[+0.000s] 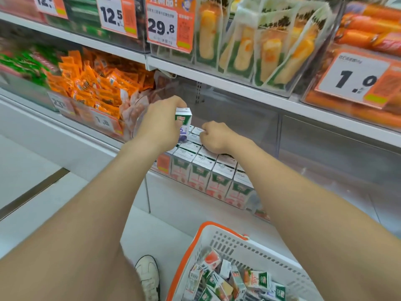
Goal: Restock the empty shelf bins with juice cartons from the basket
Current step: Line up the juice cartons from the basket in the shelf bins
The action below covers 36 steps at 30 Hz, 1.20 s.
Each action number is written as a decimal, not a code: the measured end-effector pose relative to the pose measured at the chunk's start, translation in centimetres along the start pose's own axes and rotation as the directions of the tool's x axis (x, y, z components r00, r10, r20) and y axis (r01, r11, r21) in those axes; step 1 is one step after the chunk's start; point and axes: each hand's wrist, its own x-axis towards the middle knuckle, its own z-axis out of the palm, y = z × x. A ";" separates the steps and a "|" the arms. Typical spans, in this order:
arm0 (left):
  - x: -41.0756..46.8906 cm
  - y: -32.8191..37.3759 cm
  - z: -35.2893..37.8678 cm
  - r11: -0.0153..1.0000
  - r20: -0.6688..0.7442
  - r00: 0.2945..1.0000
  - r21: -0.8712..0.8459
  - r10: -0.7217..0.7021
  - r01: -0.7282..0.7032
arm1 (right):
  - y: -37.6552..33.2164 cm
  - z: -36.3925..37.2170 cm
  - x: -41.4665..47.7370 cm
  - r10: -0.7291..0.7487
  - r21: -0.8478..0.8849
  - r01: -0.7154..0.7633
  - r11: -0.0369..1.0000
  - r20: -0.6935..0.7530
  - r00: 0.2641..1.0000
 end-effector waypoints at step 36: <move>-15.6 31.4 16.7 0.760 0.114 0.874 -0.554 0.473 -0.339 | 26.4 -9.0 -37.4 0.398 0.626 0.104 0.773 -0.605 0.689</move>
